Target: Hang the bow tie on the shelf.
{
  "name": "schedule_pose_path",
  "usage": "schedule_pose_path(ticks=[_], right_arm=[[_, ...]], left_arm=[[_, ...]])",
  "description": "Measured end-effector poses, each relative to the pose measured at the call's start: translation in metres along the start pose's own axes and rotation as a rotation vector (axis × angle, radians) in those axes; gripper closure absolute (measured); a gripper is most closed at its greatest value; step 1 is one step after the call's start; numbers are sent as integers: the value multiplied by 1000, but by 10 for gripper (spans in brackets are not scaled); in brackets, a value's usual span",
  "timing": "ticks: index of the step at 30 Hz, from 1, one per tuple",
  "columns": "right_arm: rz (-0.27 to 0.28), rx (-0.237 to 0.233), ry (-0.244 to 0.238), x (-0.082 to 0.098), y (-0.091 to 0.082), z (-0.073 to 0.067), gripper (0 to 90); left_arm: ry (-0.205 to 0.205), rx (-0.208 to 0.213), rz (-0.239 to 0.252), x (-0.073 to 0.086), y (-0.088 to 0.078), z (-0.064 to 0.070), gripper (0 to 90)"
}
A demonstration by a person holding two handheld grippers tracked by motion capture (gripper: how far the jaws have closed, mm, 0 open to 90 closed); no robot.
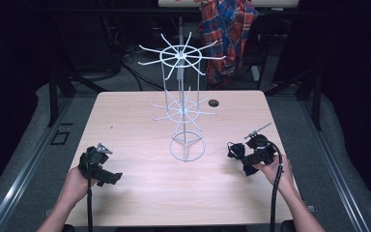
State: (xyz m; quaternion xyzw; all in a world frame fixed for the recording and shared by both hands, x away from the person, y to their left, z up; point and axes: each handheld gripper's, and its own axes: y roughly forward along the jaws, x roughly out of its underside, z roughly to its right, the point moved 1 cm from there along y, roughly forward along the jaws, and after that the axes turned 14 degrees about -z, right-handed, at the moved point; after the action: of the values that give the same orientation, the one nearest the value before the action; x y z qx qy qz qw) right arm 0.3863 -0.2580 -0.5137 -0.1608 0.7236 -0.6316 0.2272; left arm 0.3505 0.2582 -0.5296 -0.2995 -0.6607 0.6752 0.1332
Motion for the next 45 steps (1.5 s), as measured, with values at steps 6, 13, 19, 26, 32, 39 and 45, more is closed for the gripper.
schedule_pose_path(ticks=[6, 13, 19, 26, 32, 39, 45], right_arm=[[27, -3, -10, -4, -1, -5, 724], [56, -11, -29, -10, -6, -12, 724], [87, -22, -45, -14, -13, -17, 724], [137, -30, -45, -19, -24, -19, 724], [167, -21, -50, -24, -32, -21, 724], [200, -29, -51, -23, -40, -21, 724], [205, -29, -58, -25, -43, -22, 724]], left_arm=[[4, 0, 2, -1, 0, 0, 1], [7, 1, 1, -1, 0, 0, 1], [2, 2, 4, 0, 0, 0, 1], [-4, -2, 5, 2, -1, -1, 1], [-1, -1, -2, 1, 0, 0, 1], [0, -4, 1, 1, 0, 0, 1], [1, -4, 2, 2, -2, 1, 1]])
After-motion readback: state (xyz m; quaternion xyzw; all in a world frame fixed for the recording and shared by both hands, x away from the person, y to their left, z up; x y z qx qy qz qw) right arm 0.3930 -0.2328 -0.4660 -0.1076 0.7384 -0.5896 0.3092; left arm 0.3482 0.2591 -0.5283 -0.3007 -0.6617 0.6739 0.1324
